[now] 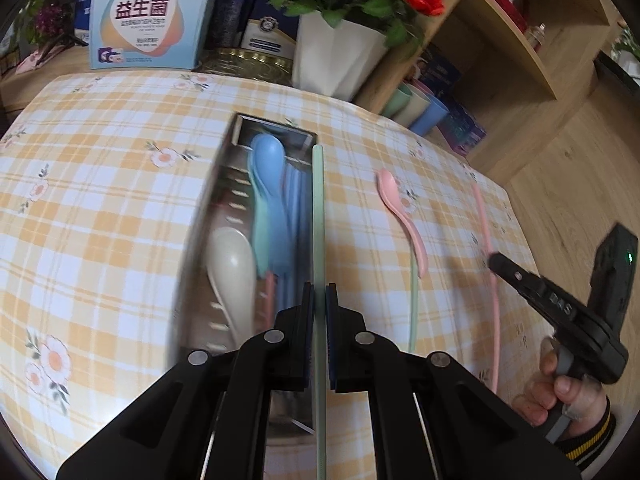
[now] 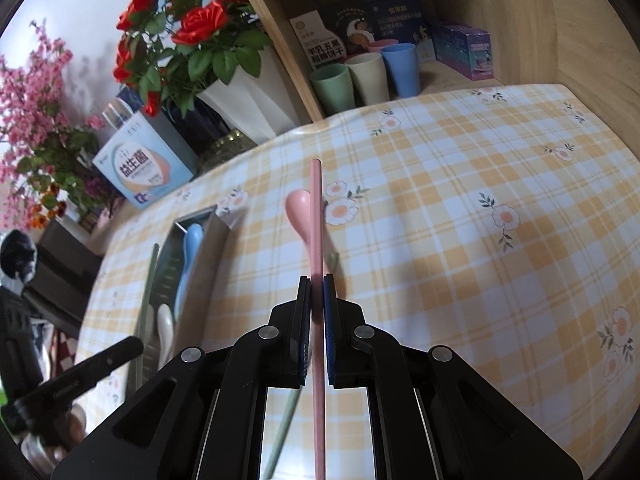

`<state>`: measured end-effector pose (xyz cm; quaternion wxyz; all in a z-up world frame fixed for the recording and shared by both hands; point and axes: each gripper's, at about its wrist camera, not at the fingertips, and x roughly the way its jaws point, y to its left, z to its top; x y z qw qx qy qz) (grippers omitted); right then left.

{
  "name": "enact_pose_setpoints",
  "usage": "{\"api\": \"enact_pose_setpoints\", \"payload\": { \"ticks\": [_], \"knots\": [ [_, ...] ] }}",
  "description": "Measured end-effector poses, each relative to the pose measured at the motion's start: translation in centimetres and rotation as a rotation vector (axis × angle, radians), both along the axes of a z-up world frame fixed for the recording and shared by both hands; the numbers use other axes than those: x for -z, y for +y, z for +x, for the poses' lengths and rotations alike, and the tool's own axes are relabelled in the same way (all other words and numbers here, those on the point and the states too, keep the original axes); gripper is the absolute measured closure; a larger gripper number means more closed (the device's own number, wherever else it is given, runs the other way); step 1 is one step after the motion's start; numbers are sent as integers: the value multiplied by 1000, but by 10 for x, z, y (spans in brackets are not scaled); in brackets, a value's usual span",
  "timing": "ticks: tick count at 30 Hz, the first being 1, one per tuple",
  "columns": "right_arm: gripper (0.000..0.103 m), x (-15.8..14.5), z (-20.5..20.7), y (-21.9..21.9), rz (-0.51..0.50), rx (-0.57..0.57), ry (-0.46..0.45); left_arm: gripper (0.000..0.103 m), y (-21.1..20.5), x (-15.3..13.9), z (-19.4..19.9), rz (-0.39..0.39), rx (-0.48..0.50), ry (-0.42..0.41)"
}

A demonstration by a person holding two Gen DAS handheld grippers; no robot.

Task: Organize utensils
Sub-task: 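Lower the green chopstick into the tray and open the left tool while the right lifts the pink chopstick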

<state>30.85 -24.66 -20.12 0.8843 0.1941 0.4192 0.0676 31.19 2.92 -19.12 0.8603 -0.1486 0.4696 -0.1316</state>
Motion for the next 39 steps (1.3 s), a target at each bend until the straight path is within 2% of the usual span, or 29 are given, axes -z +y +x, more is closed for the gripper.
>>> {"api": "enact_pose_setpoints", "payload": {
  "ticks": [7, 14, 26, 33, 35, 37, 39],
  "knots": [
    [97, -1, -2, -10, 49, 16, -11, 98, 10, -4, 35, 11, -3, 25],
    [97, 3, -6, -27, 73, 52, -5, 97, -3, 20, 65, 34, 37, 112],
    [97, 10, -10, -40, 92, 82, 18, 97, -10, 39, 72, 78, 83, 153],
    [97, 4, -11, -31, 84, 63, 21, 95, -1, 22, 64, 67, 68, 102],
    [97, 2, -10, -27, 82, 54, 25, 90, 3, 12, 59, 93, 68, 67],
    [97, 0, -9, -21, 83, 46, 31, 76, 8, 2, 54, 121, 65, 30],
    [97, -2, -8, -13, 87, 34, 38, 68, 12, -7, 49, 150, 69, -4]
  ]
}}
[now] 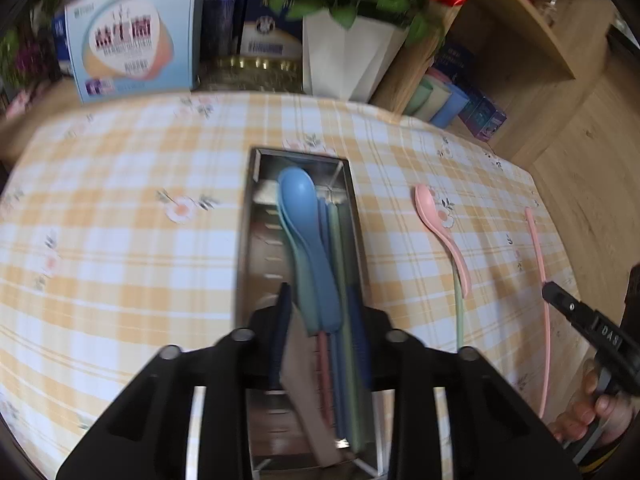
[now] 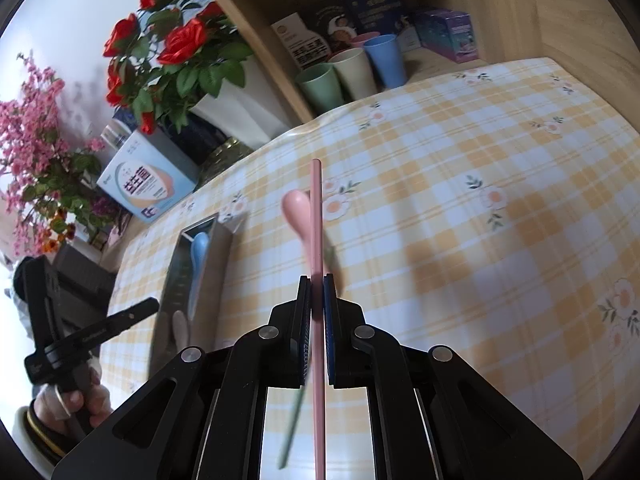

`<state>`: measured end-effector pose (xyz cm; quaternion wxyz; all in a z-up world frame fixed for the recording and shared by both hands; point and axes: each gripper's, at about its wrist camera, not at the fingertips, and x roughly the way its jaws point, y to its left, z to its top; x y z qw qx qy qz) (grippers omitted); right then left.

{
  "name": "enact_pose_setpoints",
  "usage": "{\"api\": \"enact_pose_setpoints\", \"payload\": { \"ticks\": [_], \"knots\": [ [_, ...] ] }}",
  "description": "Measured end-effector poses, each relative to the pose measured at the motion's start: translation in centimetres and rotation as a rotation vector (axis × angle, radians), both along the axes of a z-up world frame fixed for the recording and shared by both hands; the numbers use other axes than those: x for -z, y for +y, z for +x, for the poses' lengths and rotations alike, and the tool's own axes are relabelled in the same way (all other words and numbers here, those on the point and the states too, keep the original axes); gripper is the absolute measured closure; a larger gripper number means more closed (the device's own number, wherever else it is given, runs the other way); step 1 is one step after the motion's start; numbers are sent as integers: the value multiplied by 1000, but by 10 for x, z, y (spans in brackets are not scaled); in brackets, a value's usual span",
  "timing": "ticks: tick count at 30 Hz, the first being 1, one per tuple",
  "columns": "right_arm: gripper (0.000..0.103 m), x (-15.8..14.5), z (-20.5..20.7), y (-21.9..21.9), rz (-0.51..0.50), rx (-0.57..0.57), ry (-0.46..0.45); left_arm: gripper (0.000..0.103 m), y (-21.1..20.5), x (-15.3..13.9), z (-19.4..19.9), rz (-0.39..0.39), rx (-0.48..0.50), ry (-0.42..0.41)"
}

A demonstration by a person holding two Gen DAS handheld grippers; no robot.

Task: Organize utensils
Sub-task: 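Lower the green chopstick into the tray and open the left tool while the right lifts the pink chopstick, then lower the pink chopstick into the steel tray and open the right tool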

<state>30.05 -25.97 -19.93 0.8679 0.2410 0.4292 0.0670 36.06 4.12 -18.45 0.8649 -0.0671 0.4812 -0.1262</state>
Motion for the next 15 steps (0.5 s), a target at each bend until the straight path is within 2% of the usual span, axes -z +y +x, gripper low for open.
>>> {"api": "enact_pose_setpoints", "payload": {
  "ticks": [5, 7, 10, 15],
  "knots": [
    [97, -6, 6, 28, -2, -43, 20, 42, 14, -17, -19, 88, 17, -85],
    [97, -10, 9, 44, -7, -67, 26, 25, 23, -22, -25, 104, 7, -114],
    [97, -12, 15, 68, -6, -97, 41, 11, 38, -29, -35, 120, -5, -149],
    [97, -12, 28, 112, -22, -146, 65, 6, 63, -31, -44, 130, -28, -164]
  ]
}}
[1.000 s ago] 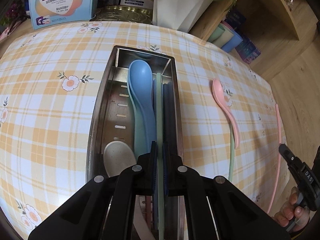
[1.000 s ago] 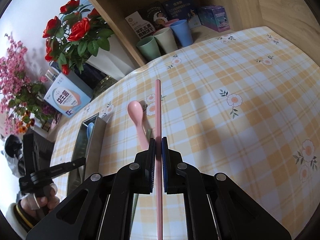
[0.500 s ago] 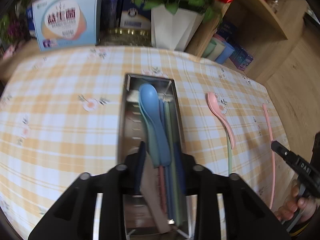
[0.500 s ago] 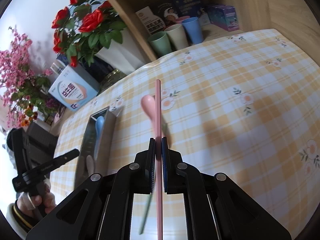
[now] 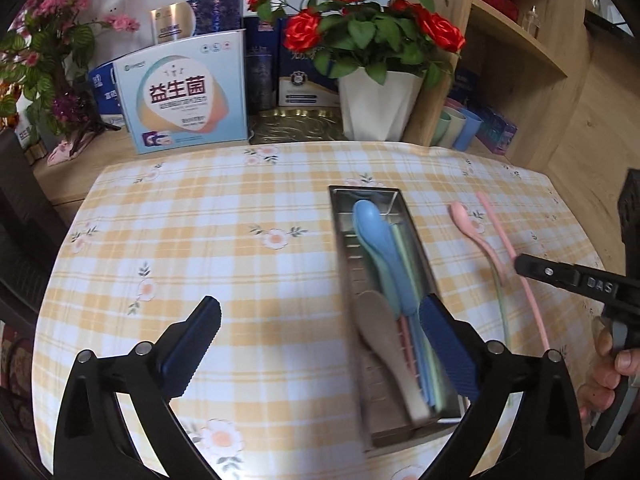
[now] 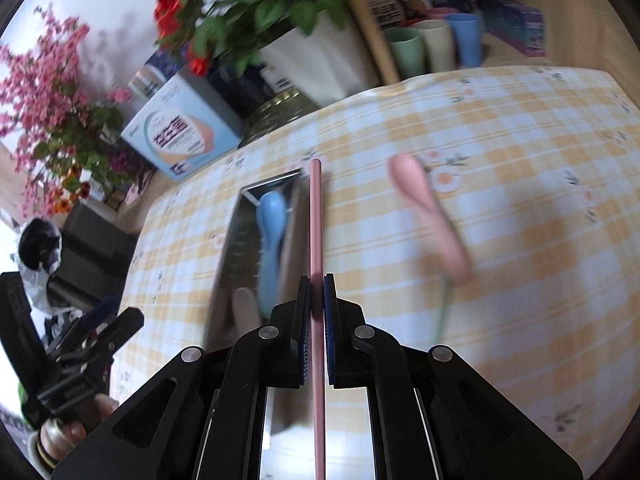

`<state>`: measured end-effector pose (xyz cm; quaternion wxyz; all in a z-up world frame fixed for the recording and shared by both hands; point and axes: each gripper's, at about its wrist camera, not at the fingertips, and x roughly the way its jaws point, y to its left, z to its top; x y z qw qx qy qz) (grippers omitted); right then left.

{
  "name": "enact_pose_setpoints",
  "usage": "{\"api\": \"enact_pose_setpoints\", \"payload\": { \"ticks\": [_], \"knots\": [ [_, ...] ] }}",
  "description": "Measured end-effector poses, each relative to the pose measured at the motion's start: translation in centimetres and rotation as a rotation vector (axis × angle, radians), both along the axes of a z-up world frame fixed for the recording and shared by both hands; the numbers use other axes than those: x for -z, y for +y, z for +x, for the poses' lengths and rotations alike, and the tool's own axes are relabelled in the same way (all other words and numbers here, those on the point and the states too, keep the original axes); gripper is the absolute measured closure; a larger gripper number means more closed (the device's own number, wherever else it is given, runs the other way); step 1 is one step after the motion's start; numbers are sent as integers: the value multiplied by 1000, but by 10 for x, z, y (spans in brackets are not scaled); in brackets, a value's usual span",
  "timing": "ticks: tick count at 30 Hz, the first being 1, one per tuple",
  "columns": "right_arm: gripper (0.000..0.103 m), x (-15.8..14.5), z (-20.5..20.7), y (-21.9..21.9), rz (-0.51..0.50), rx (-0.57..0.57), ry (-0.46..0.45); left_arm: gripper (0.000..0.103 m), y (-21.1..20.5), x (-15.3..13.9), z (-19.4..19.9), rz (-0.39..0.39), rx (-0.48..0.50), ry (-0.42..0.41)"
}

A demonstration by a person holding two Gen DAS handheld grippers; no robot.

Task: Organize utensils
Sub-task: 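Lower the pink chopstick into the steel tray and open the right tool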

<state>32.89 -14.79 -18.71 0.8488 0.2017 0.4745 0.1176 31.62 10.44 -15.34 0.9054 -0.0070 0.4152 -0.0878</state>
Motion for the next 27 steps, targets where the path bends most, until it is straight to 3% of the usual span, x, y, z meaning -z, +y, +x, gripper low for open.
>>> {"api": "enact_pose_setpoints", "payload": {
  "ticks": [4, 11, 27],
  "knots": [
    [97, 4, 10, 29, -24, -23, 21, 6, 13, 2, -7, 9, -4, -8],
    [97, 22, 33, 62, -37, 3, 94, 6, 29, 5, -19, -52, -10, -47],
    [97, 45, 55, 72, -34, 55, 190, 6, 35, 4, -29, -129, -18, -64]
  ]
}}
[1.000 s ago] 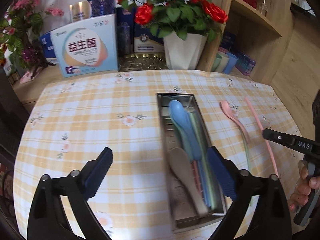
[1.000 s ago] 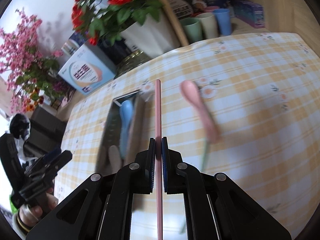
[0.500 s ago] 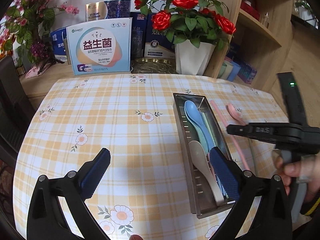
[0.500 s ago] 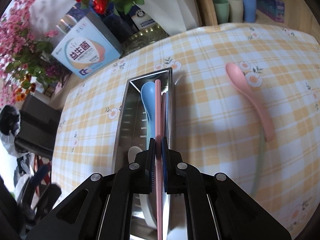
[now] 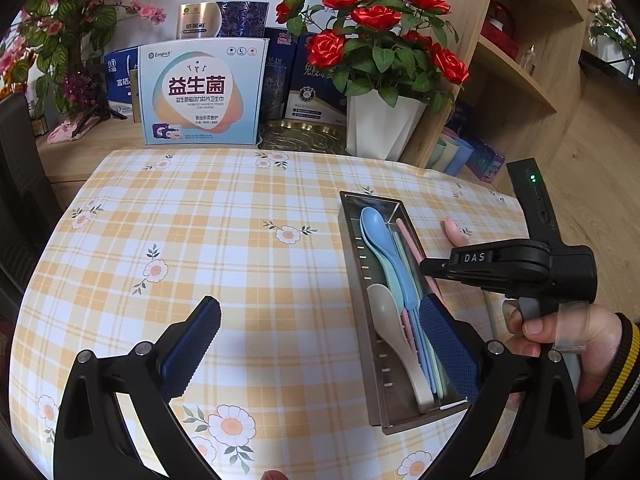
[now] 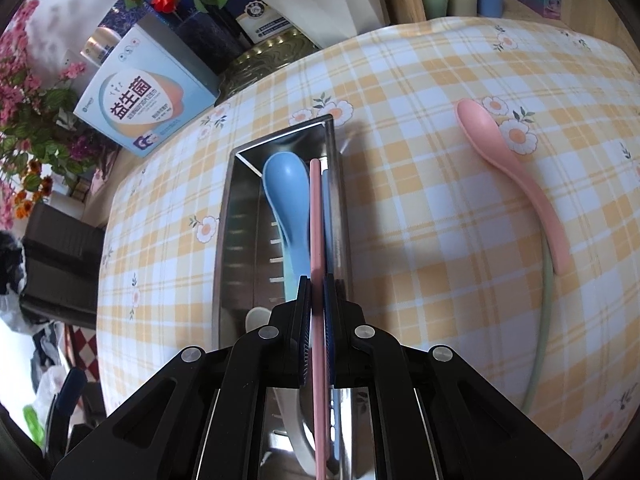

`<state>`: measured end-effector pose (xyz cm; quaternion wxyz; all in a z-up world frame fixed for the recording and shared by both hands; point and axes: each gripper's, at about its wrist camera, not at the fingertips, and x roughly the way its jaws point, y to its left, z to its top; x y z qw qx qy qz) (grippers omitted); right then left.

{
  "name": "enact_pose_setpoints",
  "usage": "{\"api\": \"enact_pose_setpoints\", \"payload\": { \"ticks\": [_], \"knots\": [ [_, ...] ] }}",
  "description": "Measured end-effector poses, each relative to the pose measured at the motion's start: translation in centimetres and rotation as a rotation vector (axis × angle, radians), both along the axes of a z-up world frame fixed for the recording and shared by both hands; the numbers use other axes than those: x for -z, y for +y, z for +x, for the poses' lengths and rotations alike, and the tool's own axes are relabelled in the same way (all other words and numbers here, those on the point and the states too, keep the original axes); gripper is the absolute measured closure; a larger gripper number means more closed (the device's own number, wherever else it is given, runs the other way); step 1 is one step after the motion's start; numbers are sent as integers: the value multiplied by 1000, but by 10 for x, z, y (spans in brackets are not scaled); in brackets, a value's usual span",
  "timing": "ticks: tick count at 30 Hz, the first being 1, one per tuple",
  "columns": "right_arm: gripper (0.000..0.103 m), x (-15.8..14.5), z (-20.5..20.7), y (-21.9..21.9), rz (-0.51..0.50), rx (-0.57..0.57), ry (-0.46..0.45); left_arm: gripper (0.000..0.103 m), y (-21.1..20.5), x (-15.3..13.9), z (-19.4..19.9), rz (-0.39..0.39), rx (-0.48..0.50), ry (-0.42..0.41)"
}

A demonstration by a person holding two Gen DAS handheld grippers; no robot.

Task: Organize utensils
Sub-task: 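Lower the pink chopstick into the steel tray and open the right tool, then grasp another green chopstick with the left tool while the right reaches toward the pink spoon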

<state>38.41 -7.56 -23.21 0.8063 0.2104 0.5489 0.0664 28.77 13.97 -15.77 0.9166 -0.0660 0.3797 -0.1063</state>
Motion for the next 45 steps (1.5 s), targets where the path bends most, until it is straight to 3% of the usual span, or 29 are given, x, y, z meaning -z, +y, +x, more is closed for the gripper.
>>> {"api": "enact_pose_setpoints", "payload": {
  "ticks": [11, 17, 25, 35, 39, 45],
  "knots": [
    [95, -10, -2, -4, 34, -23, -22, 6, -10, -6, 1, -7, 18, -6],
    [95, -42, -18, -22, -7, -34, -177, 6, -19, -11, 1, 3, 13, 5],
    [95, -65, -46, -81, -49, -13, -321, 6, -55, -14, 3, 29, 57, 28],
    [95, -46, -80, -157, -76, 48, -377, 6, -125, -7, 12, 68, 119, 93],
    [95, -28, -90, -185, -38, 97, -352, 24, -159, 2, 17, 87, 172, 131],
    [95, -10, -98, -218, -5, 139, -342, 36, -204, 14, 30, 69, 229, 193]
  ]
}}
